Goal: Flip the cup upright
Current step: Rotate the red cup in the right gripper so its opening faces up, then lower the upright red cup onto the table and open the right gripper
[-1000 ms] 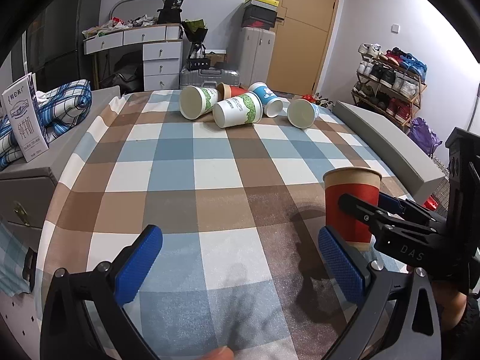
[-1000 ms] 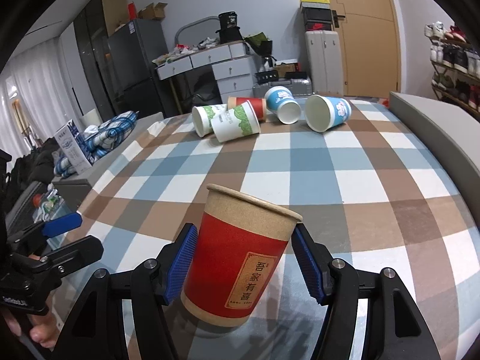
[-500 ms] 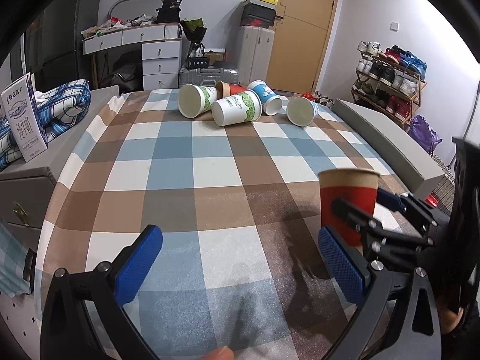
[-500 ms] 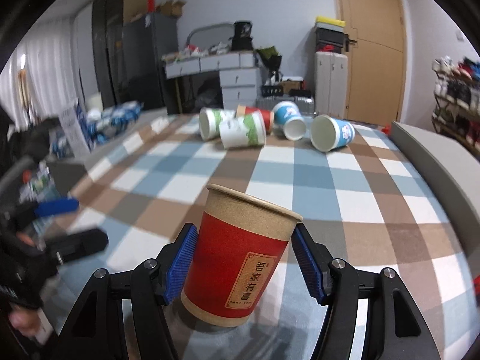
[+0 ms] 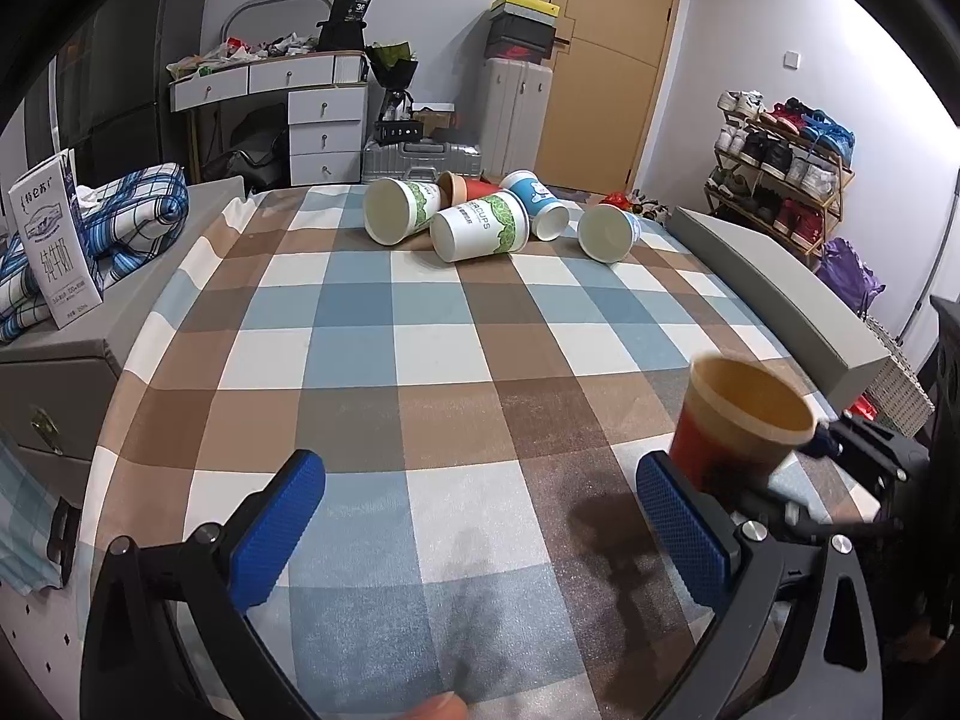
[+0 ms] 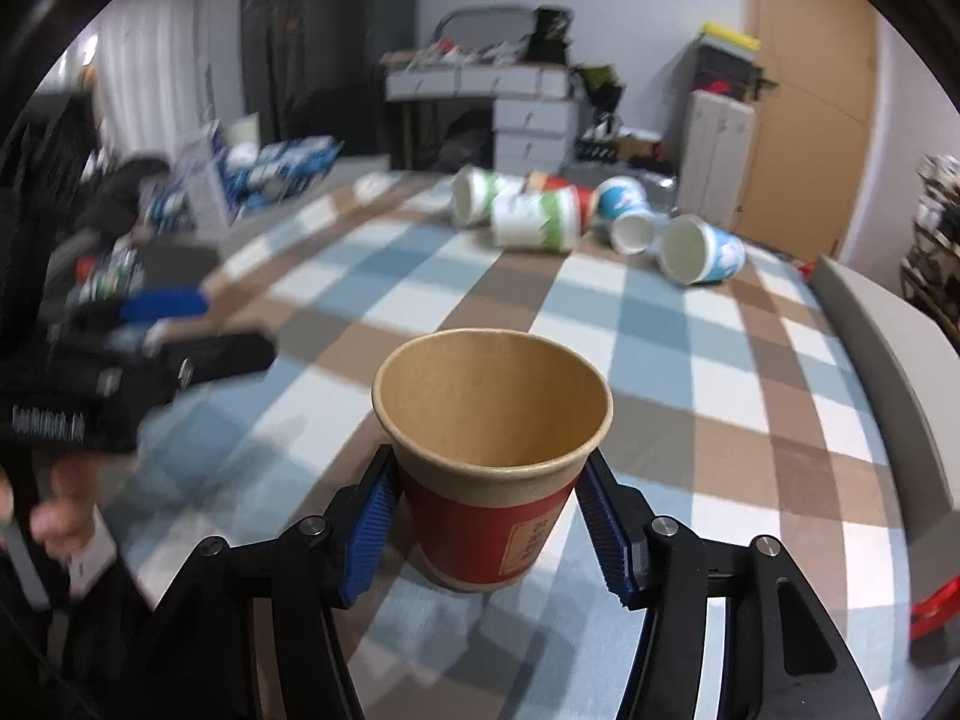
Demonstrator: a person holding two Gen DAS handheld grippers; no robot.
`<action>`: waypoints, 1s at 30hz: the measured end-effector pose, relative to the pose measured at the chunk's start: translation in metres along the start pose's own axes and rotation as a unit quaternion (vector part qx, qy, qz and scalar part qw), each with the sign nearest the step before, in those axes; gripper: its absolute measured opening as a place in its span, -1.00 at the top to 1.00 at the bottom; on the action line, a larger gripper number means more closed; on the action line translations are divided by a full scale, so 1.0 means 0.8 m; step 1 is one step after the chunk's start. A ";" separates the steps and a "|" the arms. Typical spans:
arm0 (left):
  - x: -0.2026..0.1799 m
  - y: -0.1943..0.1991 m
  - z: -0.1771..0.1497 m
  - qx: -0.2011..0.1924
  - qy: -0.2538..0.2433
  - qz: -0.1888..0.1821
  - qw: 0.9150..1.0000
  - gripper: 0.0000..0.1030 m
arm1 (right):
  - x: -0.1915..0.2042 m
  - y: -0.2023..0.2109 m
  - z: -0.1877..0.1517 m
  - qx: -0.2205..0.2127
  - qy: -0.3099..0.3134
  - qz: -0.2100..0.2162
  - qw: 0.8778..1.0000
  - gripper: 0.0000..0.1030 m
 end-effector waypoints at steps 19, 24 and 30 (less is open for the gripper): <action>0.010 -0.007 -0.006 0.011 0.006 0.010 1.000 -0.96 | 0.004 -0.053 0.027 0.008 -0.027 -0.061 0.998 -0.14; 0.011 -0.008 -0.007 0.013 0.007 0.009 1.000 -0.96 | 0.008 -0.049 0.022 0.014 -0.030 -0.025 0.999 -0.21; 0.008 -0.006 -0.007 0.012 0.002 0.005 1.000 -0.96 | 0.008 -0.023 0.028 -0.009 -0.034 0.001 0.999 -0.48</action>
Point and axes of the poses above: each gripper's, at about its wrist camera, not at the fingertips, and y roughly against the way its jaws point, x to its left, z to its top, the point moved 8 cm from there along -y, roughly the way its jaws point, and after that the axes turned 5 degrees about -x, right-handed, at the moved point
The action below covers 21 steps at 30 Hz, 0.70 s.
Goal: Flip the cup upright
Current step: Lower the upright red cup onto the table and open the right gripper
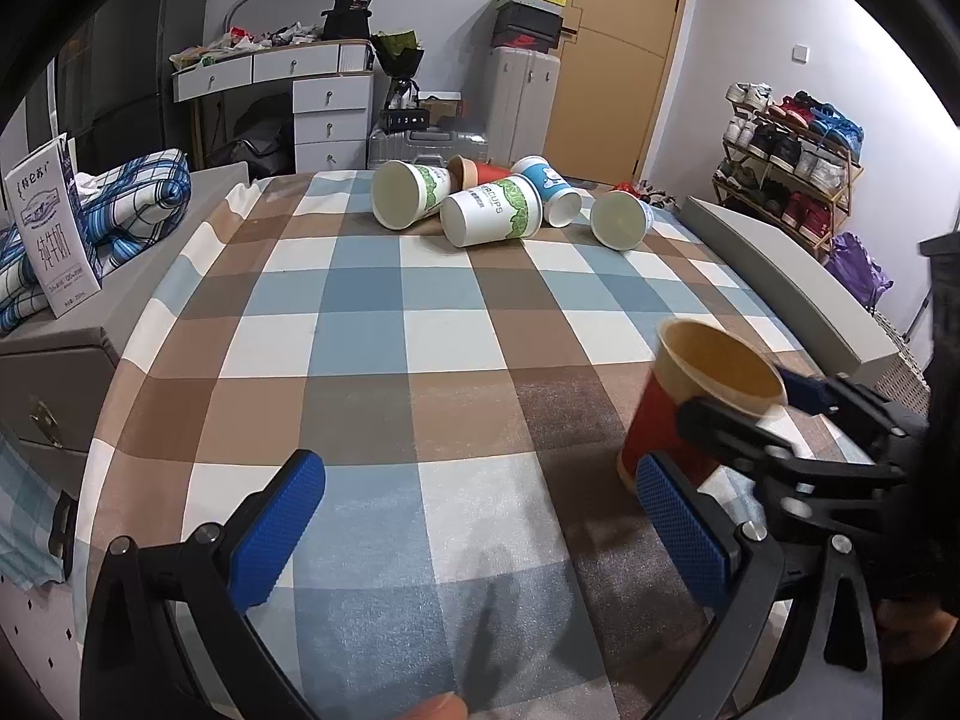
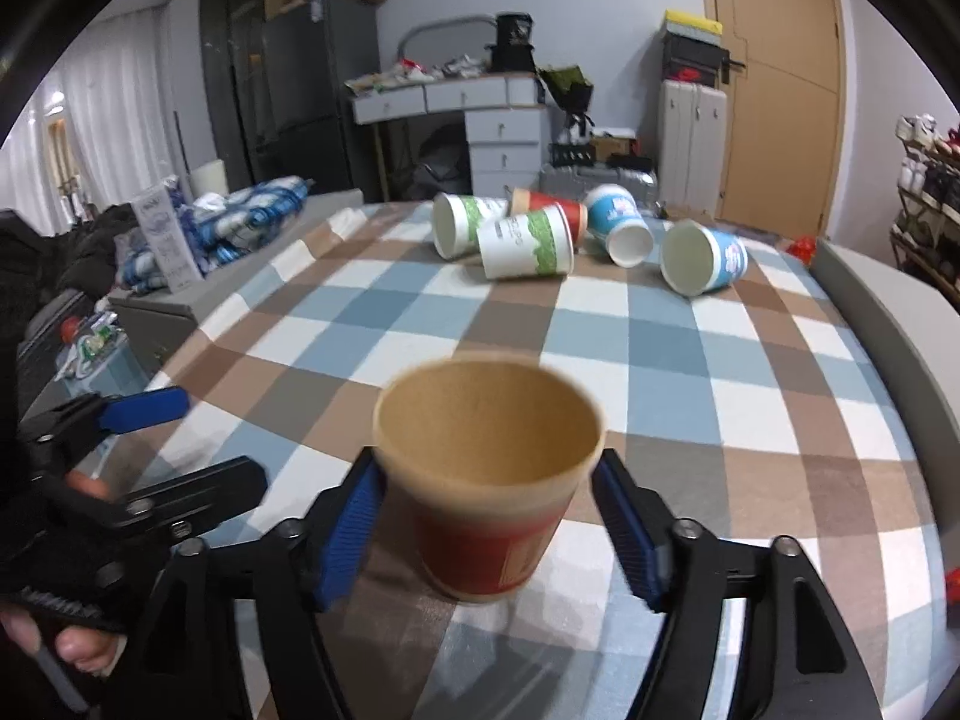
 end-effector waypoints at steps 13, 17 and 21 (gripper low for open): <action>-0.016 0.008 0.003 -0.008 -0.016 -0.017 1.000 -0.96 | -0.038 0.063 0.009 -0.058 -0.027 -0.004 0.998 -0.84; -0.023 0.010 0.002 -0.009 -0.025 -0.024 0.999 -0.96 | -0.040 0.073 0.005 -0.067 -0.027 0.007 0.997 -0.96; -0.033 0.015 0.002 -0.012 -0.037 -0.033 0.999 -0.96 | -0.036 0.087 0.002 -0.087 -0.023 0.023 0.996 -1.00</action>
Point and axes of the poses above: each gripper's, at about its wrist camera, not at the fingertips, and y roughly against the way its jaws point, x to its left, z to its top, the point moved 8 cm from there along -y, roughly the way its jaws point, and after that the axes turned 5 degrees about -x, right-handed, at the moved point
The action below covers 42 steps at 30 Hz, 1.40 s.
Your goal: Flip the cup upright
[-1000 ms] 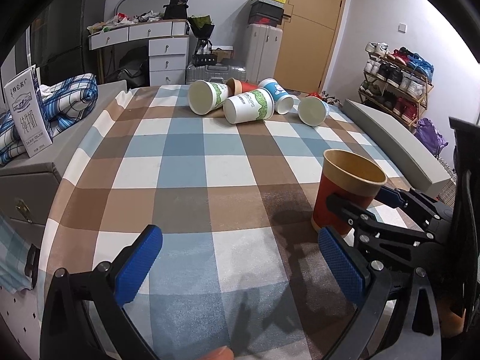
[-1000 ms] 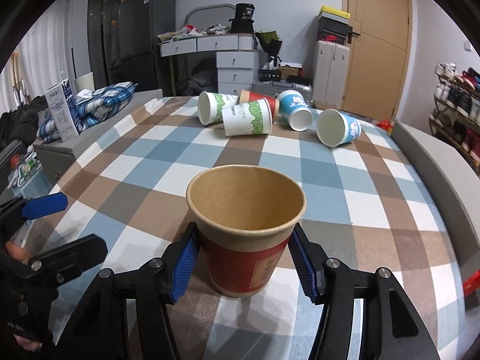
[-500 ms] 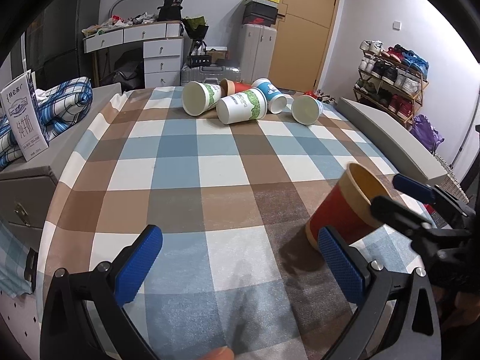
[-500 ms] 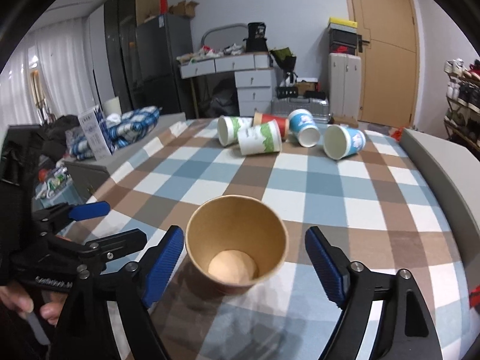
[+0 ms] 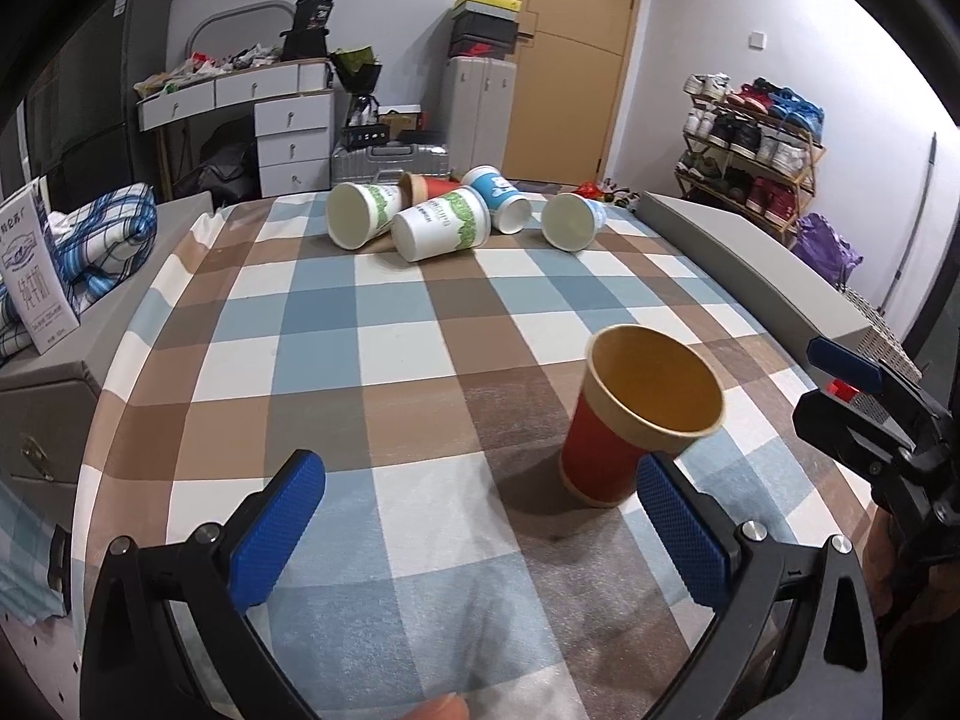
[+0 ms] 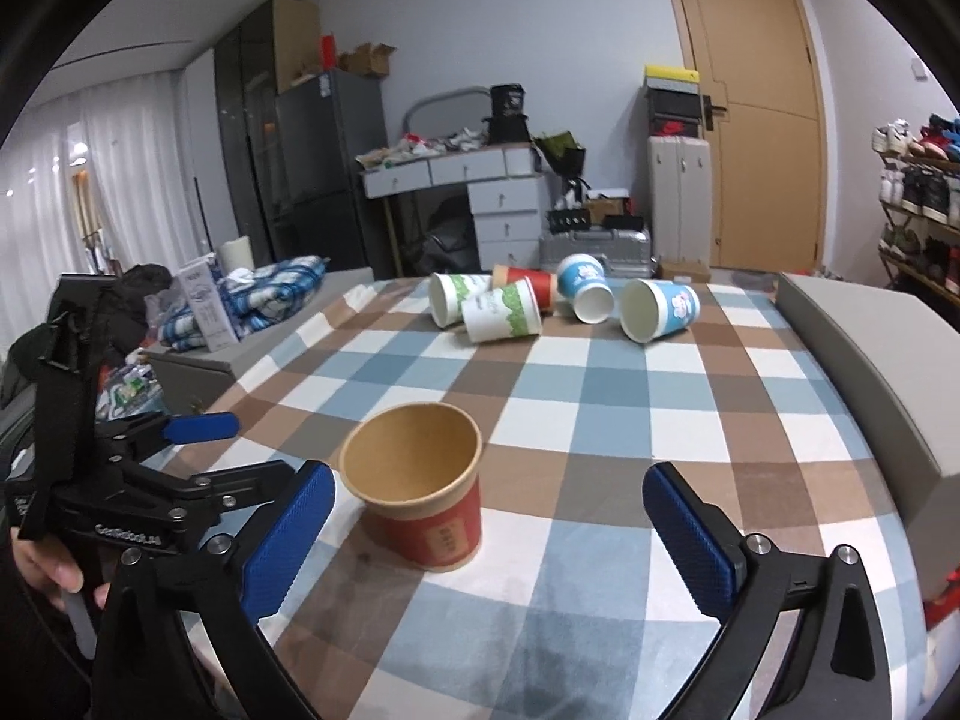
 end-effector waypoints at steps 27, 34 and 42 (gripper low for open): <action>-0.037 0.026 -0.003 -0.020 -0.027 -0.025 0.999 -0.96 | 0.000 0.031 0.007 -0.034 0.006 0.028 0.999 -1.00; -0.034 0.028 -0.001 -0.024 -0.022 -0.022 0.999 -0.96 | 0.004 0.032 0.005 -0.034 0.010 0.031 0.999 -1.00; -0.036 0.029 -0.001 -0.025 -0.027 -0.022 0.999 -0.96 | 0.004 0.032 0.006 -0.035 0.011 0.031 0.999 -1.00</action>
Point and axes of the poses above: each gripper's, at about its wrist camera, not at the fingertips, and y roughly against the way its jaws point, x to its left, z to its top, the point moved 8 cm from there along -y, roughly the way its jaws point, and after that the axes turned 5 degrees about -x, right-handed, at the moved point
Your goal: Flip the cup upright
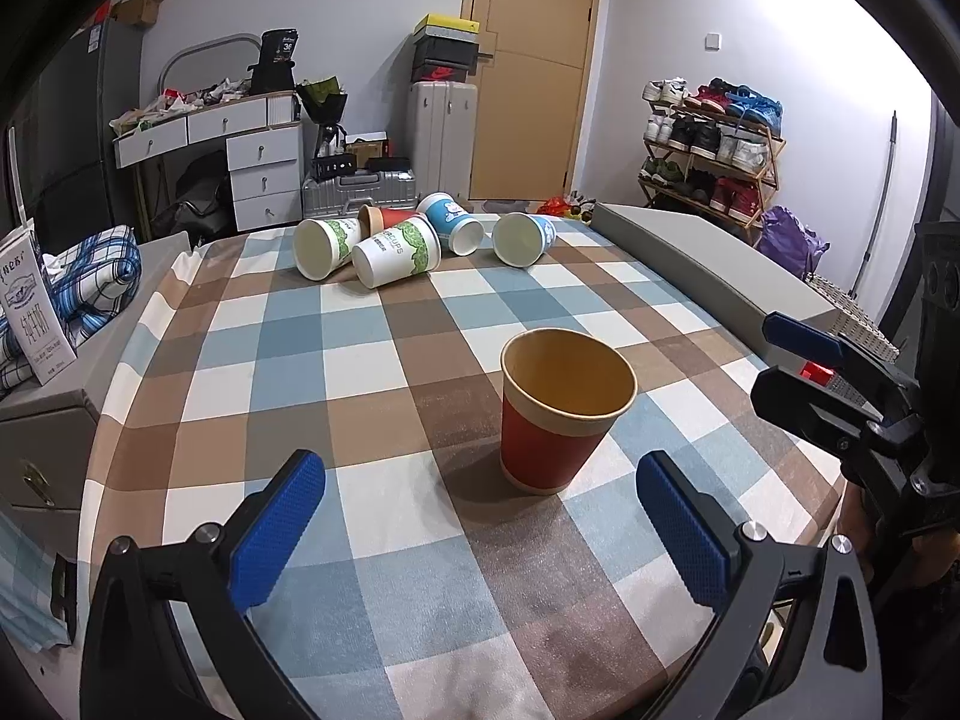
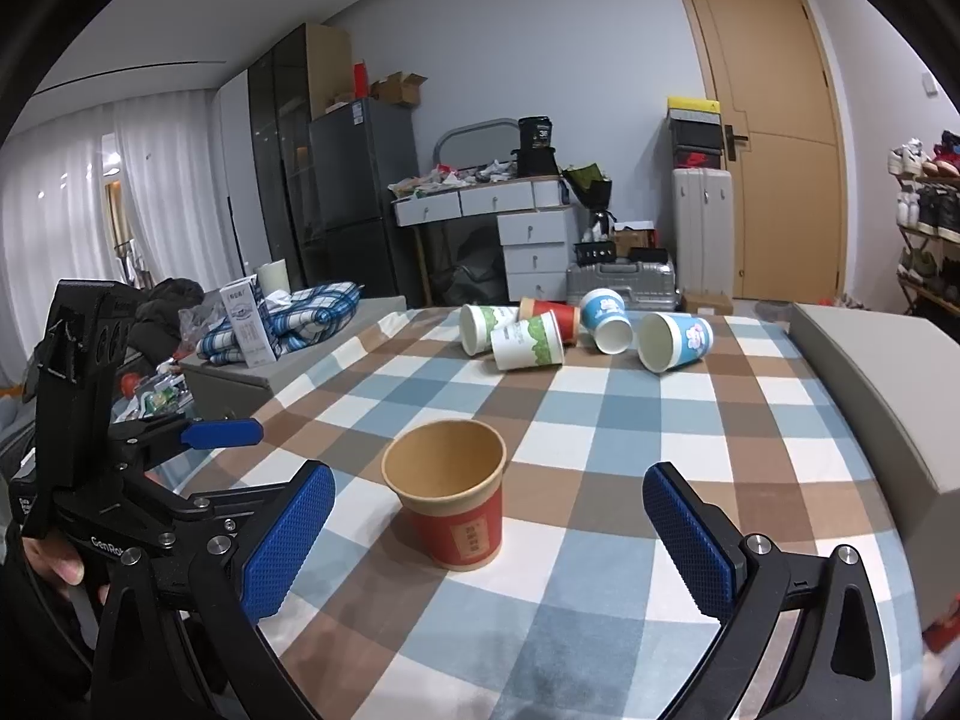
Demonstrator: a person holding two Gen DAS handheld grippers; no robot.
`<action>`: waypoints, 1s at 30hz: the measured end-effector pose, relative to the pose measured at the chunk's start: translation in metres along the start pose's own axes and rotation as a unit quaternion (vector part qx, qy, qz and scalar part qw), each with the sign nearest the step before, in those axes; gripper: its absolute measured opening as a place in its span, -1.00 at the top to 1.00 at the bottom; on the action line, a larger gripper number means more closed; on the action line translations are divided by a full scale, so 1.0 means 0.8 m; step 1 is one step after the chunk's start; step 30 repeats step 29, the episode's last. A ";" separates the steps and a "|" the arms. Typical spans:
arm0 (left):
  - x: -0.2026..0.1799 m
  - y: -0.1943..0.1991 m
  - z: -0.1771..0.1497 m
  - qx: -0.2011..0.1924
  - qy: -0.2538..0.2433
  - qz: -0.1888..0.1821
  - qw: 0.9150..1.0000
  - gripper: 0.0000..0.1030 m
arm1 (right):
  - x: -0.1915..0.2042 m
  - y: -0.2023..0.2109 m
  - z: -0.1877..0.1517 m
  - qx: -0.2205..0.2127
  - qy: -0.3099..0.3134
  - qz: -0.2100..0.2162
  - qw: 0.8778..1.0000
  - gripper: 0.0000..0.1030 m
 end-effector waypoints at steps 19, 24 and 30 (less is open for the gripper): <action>0.002 0.004 0.003 -0.005 0.001 0.000 1.000 -0.96 | 0.004 0.002 0.000 0.004 0.005 0.006 1.000 -1.00; 0.002 0.003 0.003 -0.005 0.002 -0.001 1.000 -0.96 | 0.004 0.002 0.000 0.005 0.005 0.005 1.000 -1.00; 0.002 0.003 0.003 -0.004 0.002 0.000 1.000 -0.96 | 0.004 0.001 -0.001 0.006 0.005 0.005 1.000 -1.00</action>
Point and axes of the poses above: each gripper's, at about its wrist camera, not at the fingertips, and y roughly against the way its jaws point, x to its left, z to its top, the point moved 8 cm from there along -y, roughly the way its jaws point, and after that the axes turned 5 degrees about -x, right-handed, at the moved point
